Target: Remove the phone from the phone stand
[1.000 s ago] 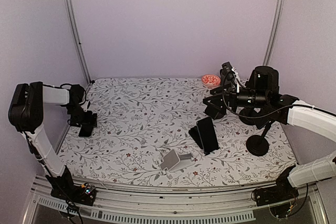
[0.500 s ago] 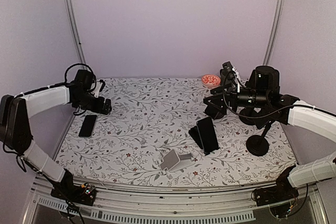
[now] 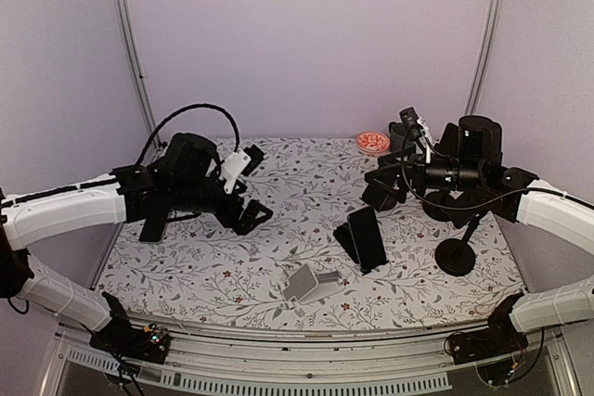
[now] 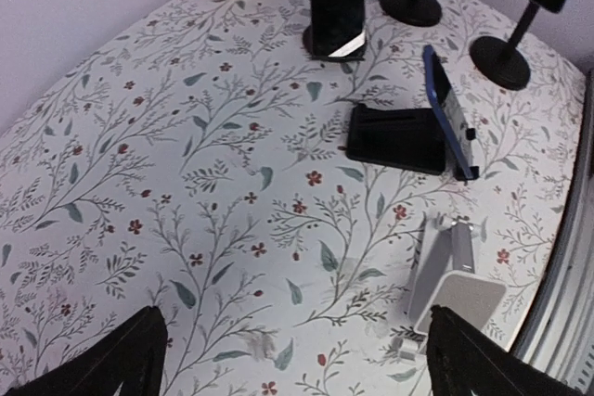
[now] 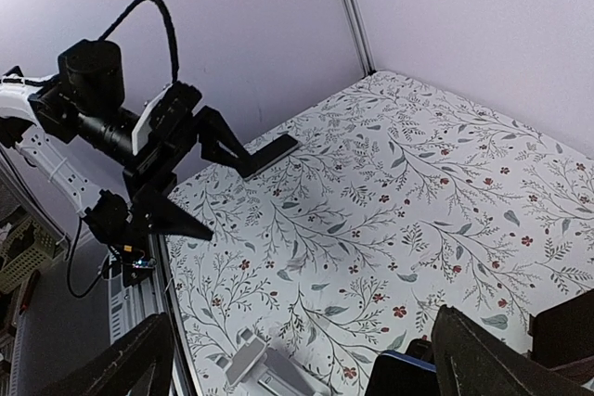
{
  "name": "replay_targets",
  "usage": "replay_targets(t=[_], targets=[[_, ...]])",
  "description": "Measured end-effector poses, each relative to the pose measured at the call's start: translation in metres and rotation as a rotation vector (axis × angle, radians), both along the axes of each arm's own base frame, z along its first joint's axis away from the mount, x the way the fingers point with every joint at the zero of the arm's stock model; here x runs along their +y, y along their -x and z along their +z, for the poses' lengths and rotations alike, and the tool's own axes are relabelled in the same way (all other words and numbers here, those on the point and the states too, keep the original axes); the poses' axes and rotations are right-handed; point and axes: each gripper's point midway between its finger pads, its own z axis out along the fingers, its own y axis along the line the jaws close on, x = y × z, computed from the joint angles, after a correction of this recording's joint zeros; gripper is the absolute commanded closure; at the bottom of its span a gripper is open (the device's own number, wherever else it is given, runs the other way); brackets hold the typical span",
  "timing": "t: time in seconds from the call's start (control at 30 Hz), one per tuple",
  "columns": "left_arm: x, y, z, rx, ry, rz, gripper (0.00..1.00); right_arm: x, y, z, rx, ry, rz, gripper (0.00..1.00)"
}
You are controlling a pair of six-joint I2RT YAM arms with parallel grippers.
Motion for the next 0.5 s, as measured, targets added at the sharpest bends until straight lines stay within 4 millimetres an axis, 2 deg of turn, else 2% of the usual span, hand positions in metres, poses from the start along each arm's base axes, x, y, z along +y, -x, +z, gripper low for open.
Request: replay_targets(t=[0.1, 0.27, 0.5], targets=[[-0.027, 0.031, -0.015, 0.018, 0.001, -0.103, 0.01, -0.001, 0.0, 0.0, 0.002, 0.004, -0.008, 0.01], [-0.06, 0.073, -0.049, 0.068, -0.022, -0.224, 0.01, -0.003, -0.001, -0.005, 0.018, 0.017, -0.017, 0.01], [-0.092, 0.103, -0.094, 0.137, -0.068, -0.31, 0.01, -0.003, 0.0, -0.009, 0.035, 0.028, -0.019, 0.01]])
